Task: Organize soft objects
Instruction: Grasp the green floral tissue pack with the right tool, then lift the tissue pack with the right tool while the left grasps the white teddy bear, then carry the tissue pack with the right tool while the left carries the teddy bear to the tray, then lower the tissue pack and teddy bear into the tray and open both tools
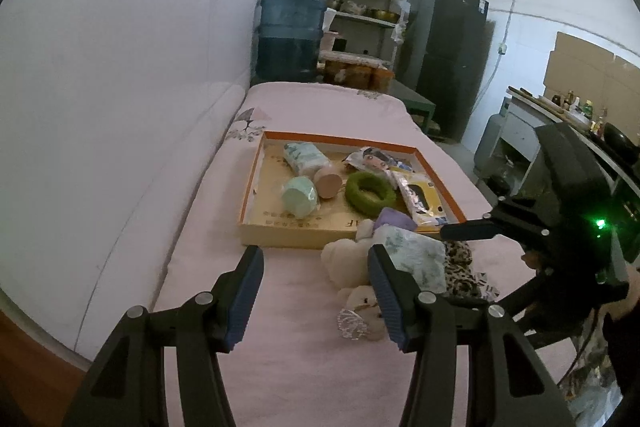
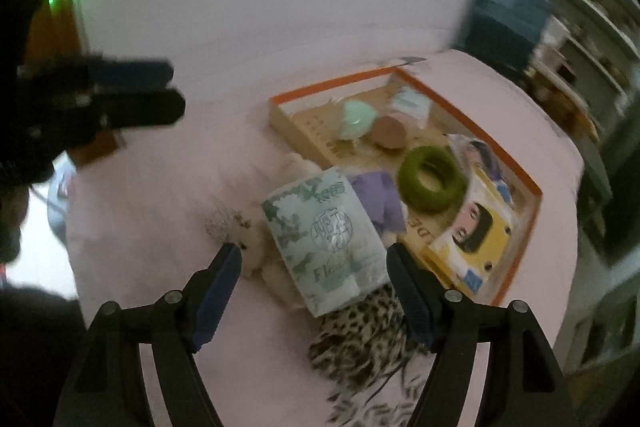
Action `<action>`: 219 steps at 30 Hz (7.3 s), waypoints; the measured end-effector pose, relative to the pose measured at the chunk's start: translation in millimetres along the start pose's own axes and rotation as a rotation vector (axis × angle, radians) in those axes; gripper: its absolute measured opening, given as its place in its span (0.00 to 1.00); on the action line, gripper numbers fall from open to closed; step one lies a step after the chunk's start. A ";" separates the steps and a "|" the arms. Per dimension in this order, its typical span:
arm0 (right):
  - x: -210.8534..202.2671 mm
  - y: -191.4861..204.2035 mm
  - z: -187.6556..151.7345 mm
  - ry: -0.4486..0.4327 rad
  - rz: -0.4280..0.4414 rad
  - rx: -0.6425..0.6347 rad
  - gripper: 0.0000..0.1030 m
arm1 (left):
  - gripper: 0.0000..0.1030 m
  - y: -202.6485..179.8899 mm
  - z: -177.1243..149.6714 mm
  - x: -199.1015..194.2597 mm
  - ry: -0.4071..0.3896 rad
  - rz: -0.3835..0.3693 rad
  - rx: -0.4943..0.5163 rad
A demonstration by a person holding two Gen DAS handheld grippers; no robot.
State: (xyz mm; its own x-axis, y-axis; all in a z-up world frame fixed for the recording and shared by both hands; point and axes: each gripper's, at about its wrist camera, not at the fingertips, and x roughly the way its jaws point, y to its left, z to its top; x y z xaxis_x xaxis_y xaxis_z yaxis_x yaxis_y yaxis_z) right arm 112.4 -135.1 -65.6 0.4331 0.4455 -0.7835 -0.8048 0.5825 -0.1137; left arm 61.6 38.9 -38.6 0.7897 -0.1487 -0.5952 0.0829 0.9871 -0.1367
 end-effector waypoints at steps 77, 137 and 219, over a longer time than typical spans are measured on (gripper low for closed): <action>-62.6 1.5 -57.6 -0.308 -0.009 0.637 0.35 | 0.37 -7.9 -31.6 38.2 0.095 -0.283 0.008; -38.5 -123.3 40.1 -0.403 -0.073 0.589 0.35 | 0.37 2.3 99.8 100.1 -0.082 -0.058 -0.108; 40.5 -139.3 52.2 -0.288 -0.036 0.573 0.60 | 0.49 15.3 94.4 165.1 0.006 0.060 -0.090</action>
State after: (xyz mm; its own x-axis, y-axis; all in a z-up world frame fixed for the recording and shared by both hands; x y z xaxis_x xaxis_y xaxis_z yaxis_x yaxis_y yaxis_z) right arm 263.2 -162.7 -49.6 0.6118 0.5371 -0.5808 -0.4776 0.8361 0.2700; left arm 250.6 34.9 -64.2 0.7880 -0.0904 -0.6090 -0.0194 0.9850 -0.1714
